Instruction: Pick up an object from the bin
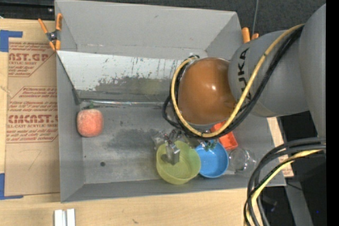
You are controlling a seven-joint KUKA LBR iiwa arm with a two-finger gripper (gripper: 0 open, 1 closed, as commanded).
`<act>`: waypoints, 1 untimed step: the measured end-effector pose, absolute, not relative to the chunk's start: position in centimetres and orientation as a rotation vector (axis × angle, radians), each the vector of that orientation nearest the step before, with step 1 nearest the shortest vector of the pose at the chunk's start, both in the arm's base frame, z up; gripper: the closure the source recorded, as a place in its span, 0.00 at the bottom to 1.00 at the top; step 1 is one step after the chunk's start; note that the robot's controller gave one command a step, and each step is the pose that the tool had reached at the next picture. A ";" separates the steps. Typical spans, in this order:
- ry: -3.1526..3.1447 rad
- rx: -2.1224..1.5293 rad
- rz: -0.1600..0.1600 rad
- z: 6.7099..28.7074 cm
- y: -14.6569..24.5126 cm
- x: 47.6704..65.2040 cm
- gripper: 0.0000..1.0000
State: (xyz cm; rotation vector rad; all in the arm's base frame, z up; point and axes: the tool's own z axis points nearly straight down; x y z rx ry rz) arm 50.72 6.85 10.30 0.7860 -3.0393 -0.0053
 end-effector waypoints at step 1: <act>-3.049 0.786 -0.004 13.1 6.9 51.0 1.00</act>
Offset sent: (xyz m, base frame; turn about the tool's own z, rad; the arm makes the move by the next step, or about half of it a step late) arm -0.0001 0.0000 0.0371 0.0000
